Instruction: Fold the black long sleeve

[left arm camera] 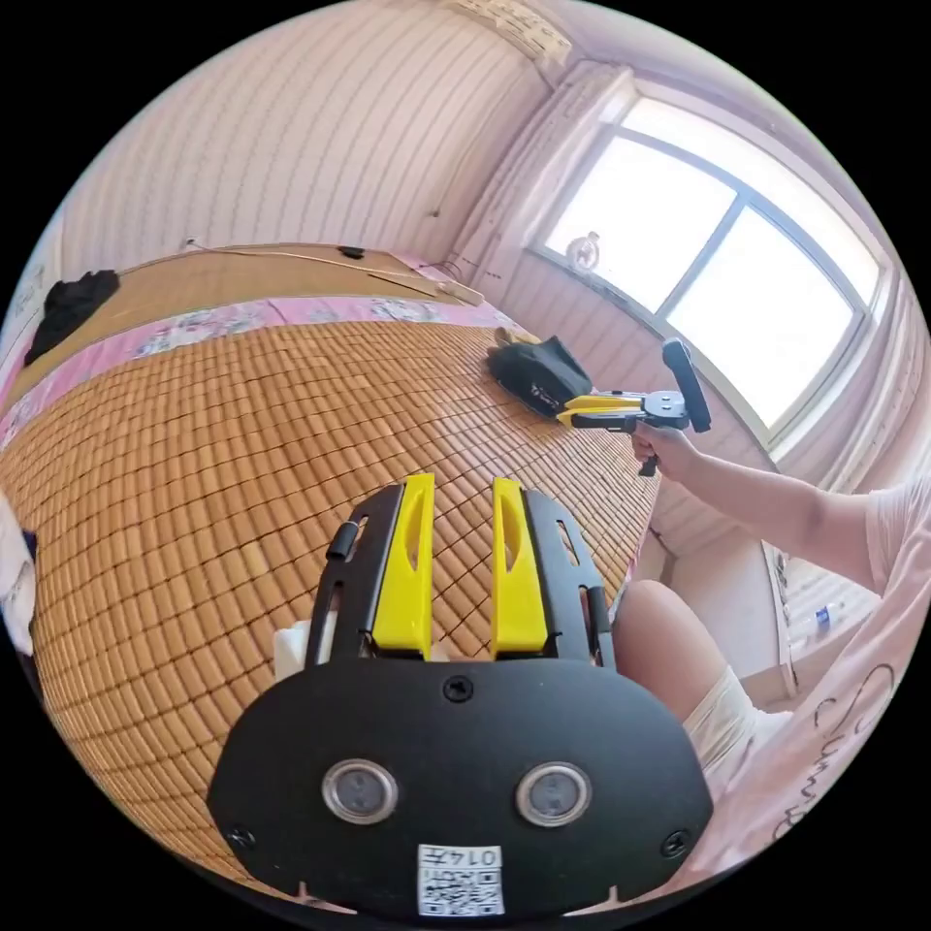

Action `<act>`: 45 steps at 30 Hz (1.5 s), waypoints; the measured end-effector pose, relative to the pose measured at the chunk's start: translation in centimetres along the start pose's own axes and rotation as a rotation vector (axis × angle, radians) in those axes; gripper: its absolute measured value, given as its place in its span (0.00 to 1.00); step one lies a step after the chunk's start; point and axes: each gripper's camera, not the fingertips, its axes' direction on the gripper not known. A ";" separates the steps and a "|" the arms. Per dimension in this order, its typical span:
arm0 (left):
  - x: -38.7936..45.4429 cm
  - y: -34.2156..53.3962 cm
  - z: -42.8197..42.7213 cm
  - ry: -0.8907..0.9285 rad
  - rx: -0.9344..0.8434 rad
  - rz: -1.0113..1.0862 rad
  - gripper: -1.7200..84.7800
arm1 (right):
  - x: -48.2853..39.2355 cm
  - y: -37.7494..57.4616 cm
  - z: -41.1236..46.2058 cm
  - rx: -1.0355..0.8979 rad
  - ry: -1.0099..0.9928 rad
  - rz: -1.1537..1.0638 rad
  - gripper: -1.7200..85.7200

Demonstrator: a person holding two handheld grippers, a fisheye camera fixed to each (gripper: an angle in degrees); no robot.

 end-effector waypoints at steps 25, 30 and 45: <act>17.5 -22.1 28.6 0.068 -0.219 0.172 0.12 | 21.0 4.4 -10.6 0.281 -0.353 0.144 0.02; 15.0 -19.9 14.2 -0.212 -0.159 0.201 0.07 | 14.2 -0.6 -16.4 0.384 -0.561 -0.050 0.02; 12.2 5.6 -9.3 -0.334 -0.065 0.010 0.04 | -1.8 10.5 -17.4 0.335 -0.996 -0.001 0.02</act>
